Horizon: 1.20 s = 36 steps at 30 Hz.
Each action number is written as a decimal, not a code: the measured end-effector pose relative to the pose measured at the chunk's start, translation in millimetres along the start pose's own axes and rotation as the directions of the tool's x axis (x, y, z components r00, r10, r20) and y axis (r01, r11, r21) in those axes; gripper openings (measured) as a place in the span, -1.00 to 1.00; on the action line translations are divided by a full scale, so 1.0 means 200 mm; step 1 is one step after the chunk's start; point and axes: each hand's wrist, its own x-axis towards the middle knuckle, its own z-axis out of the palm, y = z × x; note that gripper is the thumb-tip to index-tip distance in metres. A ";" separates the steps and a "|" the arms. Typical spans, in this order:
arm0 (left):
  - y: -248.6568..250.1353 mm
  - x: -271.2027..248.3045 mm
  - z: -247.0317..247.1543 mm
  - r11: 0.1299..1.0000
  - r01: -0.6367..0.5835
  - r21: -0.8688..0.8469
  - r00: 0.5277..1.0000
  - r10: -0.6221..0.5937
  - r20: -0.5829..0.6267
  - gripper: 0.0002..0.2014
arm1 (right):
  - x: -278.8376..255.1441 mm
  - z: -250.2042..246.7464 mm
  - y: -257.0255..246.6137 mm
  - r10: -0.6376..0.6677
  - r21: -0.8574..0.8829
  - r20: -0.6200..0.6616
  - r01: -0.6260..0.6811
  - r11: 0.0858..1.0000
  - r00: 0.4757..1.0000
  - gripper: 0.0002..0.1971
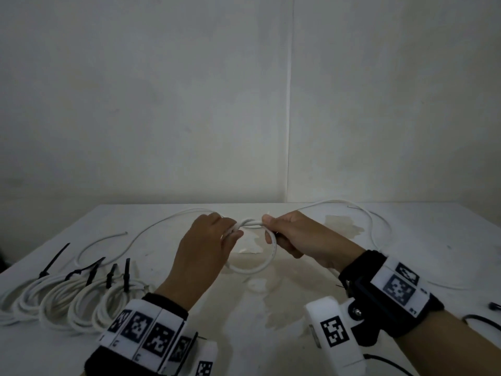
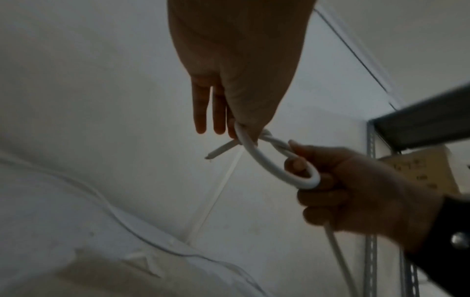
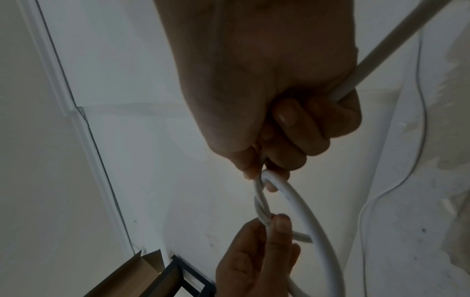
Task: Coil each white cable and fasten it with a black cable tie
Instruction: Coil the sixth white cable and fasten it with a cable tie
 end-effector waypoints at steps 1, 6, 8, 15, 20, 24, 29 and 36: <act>0.01 0.00 0.00 0.989 0.057 -0.134 0.998 -0.057 0.009 -0.69 | 0.00 0.00 0.01 0.004 -0.002 -0.010 -0.004 1.000 1.000 -0.53; 0.09 0.01 -0.03 0.711 0.402 -0.577 0.913 -0.260 0.315 -0.83 | 0.02 -0.02 0.01 -0.007 -0.016 -0.041 0.007 1.000 0.999 -0.54; 0.10 0.01 -0.04 0.753 0.372 -0.542 0.923 -0.236 0.304 -0.80 | 0.02 -0.02 0.01 -0.007 -0.031 -0.045 0.006 0.999 0.999 -0.54; 0.11 -0.04 -0.04 0.946 0.172 -0.273 0.930 -0.064 0.363 -0.72 | 0.00 -0.07 0.00 -0.046 -0.210 -0.100 0.024 0.977 0.994 -0.53; 0.12 -0.05 -0.05 0.923 0.221 -0.314 0.928 -0.100 0.360 -0.73 | -0.01 -0.05 0.00 -0.122 -0.283 -0.139 0.079 0.956 0.983 -0.53; 0.11 -0.03 -0.05 0.794 0.383 -0.472 0.895 -0.192 0.402 -0.68 | 0.00 -0.05 0.01 -0.112 -0.296 -0.139 0.066 0.953 0.984 -0.51; 0.10 0.01 -0.07 0.622 0.532 -0.575 0.826 -0.229 0.516 -0.71 | -0.01 -0.07 0.02 -0.102 -0.262 -0.123 0.067 0.963 0.987 -0.52; 0.16 0.02 -0.05 0.502 0.603 -0.620 0.797 -0.333 0.504 -0.71 | 0.00 -0.07 0.03 -0.134 -0.265 -0.151 0.091 0.960 0.979 -0.53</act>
